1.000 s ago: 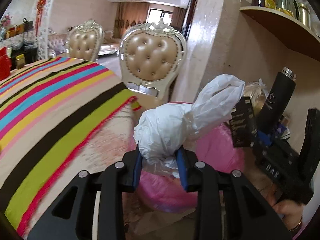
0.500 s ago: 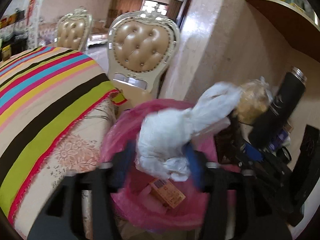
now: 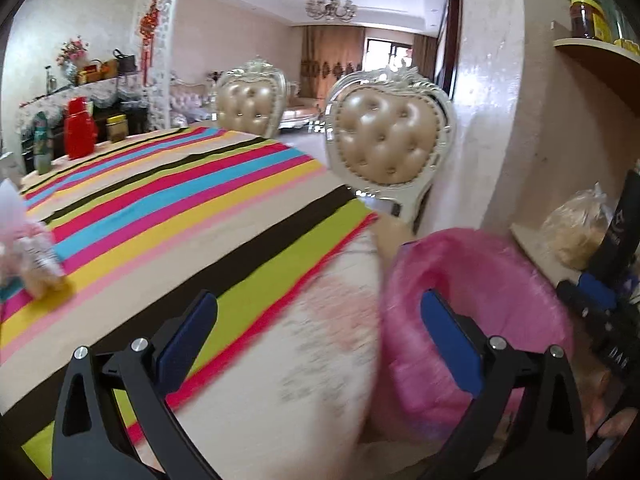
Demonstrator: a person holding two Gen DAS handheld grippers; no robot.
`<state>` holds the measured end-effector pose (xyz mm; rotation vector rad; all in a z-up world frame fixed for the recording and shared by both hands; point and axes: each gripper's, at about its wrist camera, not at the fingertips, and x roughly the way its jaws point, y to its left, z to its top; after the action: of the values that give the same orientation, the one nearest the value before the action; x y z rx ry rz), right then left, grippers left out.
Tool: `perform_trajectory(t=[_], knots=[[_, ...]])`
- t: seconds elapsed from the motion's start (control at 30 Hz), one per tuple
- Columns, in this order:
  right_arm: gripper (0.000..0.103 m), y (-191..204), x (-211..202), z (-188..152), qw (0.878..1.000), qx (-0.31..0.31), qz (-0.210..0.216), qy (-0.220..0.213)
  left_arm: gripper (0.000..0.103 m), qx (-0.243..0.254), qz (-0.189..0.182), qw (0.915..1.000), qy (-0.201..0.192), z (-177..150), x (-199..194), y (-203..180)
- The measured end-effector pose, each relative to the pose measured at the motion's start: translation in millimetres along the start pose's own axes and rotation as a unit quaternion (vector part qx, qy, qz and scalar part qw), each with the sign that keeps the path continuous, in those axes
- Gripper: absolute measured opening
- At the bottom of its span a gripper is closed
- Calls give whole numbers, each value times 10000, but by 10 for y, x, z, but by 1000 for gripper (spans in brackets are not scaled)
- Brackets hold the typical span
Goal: Collect trash
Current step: 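Open both tools over the pink bin, releasing the bag and box, then grasp the white paper cup with the right tool while the left tool grasps the printed paper cup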
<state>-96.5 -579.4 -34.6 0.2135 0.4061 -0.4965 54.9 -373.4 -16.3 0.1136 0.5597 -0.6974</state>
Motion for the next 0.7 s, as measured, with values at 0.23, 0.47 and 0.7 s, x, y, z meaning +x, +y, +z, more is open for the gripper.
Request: perform_trajectory(t=[0.23, 0.47, 0.7], knots=[[80, 526, 25, -15, 9980, -288, 542, 158, 98, 37, 512, 9987, 42, -157, -381, 455], [80, 1318, 87, -84, 9882, -779, 1259, 400, 98, -84, 1418, 9898, -68, -329, -871, 1099], [82, 2130, 181, -158, 9727, -1197, 1902, 582, 98, -597, 2193, 9737, -162, -465, -1345, 1888]])
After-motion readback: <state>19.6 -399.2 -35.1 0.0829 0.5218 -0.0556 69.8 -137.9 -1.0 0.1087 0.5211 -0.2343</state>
